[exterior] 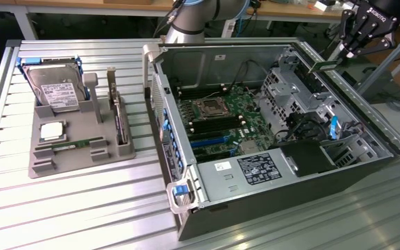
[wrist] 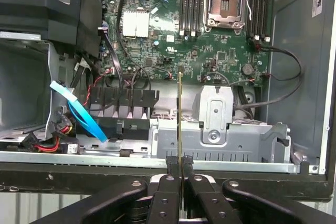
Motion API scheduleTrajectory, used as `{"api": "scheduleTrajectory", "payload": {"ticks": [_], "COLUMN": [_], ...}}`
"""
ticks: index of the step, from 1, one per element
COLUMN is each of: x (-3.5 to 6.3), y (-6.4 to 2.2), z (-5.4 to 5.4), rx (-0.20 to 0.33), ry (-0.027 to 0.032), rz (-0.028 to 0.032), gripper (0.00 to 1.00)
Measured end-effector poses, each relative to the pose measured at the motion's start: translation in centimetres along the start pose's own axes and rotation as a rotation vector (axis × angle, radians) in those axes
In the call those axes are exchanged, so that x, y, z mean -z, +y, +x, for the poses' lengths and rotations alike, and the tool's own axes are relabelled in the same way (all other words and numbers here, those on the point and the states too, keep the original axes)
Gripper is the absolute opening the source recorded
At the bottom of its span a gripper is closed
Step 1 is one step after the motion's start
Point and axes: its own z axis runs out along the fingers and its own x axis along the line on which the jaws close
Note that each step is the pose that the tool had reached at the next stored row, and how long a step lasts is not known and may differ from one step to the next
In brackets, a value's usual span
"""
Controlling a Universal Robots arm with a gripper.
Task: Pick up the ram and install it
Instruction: 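Pick up the ram and move it above insertion slot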
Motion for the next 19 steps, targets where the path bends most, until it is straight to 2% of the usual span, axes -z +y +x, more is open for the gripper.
{"api": "scheduleTrajectory", "payload": {"ticks": [2,3,4,7,8,10,12,19], "x": [0.00,-0.01,-0.06,-0.19,-0.26,-0.37,-0.44,-0.44], "y": [0.00,0.27,1.39,3.87,5.46,7.76,9.00,9.02], "z": [0.0,0.0,-0.1,-0.2,-0.3,-0.5,-0.5,-0.5], "rx": [0.000,0.000,0.000,0.000,0.000,0.000,0.000,0.000], "ry": [0.0000,0.0000,0.0000,-0.0001,0.0000,0.0000,0.0000,0.0001], "rz": [0.0000,0.0000,0.0000,0.0000,0.0000,0.0000,0.0001,0.0000], "gripper": [0.12,0.12,0.12,0.12,0.12,0.12,0.12,0.12]}}
